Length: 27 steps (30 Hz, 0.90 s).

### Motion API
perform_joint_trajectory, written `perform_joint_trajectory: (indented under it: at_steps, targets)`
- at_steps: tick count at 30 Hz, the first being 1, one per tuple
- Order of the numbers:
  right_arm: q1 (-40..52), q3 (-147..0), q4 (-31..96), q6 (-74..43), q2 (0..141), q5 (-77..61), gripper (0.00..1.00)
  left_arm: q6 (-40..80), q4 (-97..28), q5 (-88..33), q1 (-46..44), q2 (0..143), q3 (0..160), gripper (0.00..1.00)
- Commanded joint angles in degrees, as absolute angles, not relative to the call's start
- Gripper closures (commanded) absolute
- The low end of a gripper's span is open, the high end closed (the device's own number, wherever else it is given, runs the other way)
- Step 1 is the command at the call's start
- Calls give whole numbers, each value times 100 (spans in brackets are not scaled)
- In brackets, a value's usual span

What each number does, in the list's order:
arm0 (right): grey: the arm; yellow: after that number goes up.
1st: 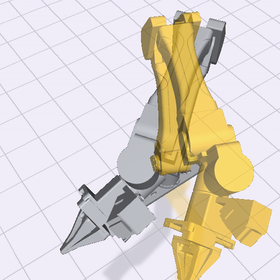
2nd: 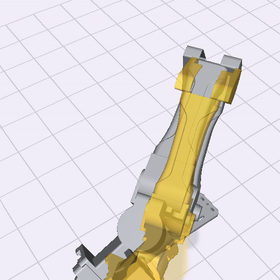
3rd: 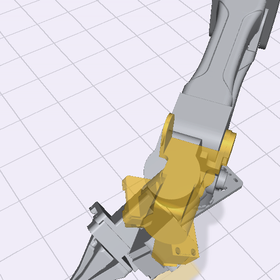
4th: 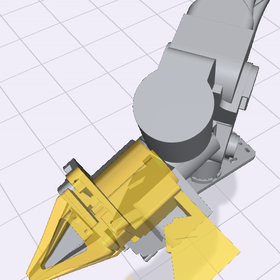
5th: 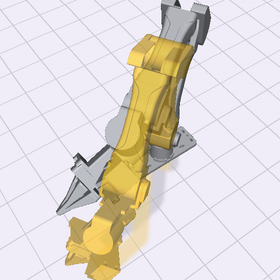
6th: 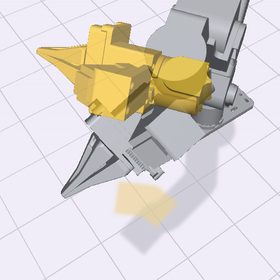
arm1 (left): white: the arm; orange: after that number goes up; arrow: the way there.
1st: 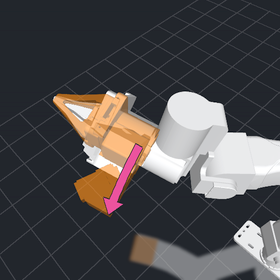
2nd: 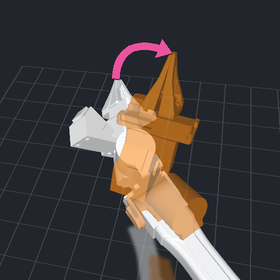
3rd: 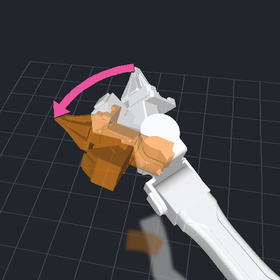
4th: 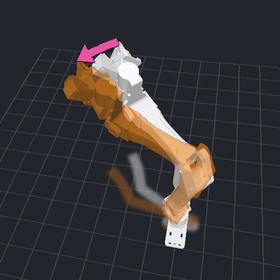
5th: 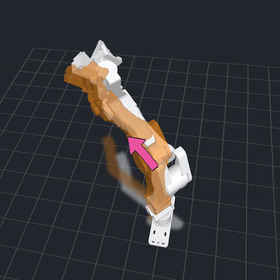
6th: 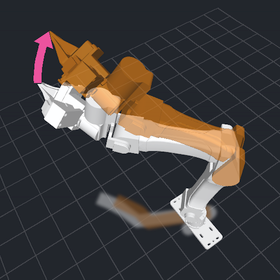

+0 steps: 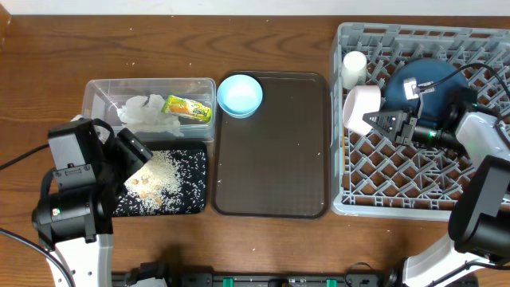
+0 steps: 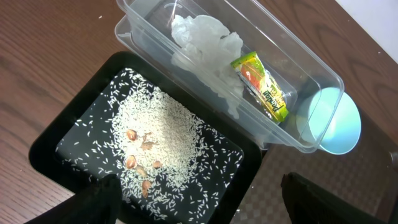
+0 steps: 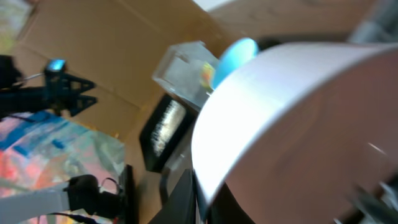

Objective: Sort waste into correct bins and load items into the dishwasher rack
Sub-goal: 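Carry the pink bowl into the rack and release it, then reach the right gripper to the light blue bowl and grasp its rim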

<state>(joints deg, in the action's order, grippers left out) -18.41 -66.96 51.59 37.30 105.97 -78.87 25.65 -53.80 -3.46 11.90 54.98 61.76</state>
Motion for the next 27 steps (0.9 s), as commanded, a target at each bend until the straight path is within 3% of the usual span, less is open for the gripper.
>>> perform_joint_trajectory:
  at_steps: [1,3,7,13,22,27]
  targets:
    - [-1959,-6652,5166,3017,10632,-7124,91,2536,-5398,-276,1214,5509,6237,15]
    - [-2062,-6659,5166,2683,10630,-7120,87,2536,-5398,-276,1214,5509,6237,15]
    - [-2346,-6764,5236,2093,10628,-7118,63,2536,-5398,-276,1214,5509,6237,15]
    - [-2674,-7220,5848,2034,10516,-6803,39,2536,-5398,-276,1214,5509,6237,15]
    - [-2543,-8447,6302,1105,9732,-5229,40,2536,-5398,-276,1214,5509,6237,15]
    - [-1935,-8595,6237,821,9054,-4117,41,2536,-5395,-276,1214,5509,6237,15]
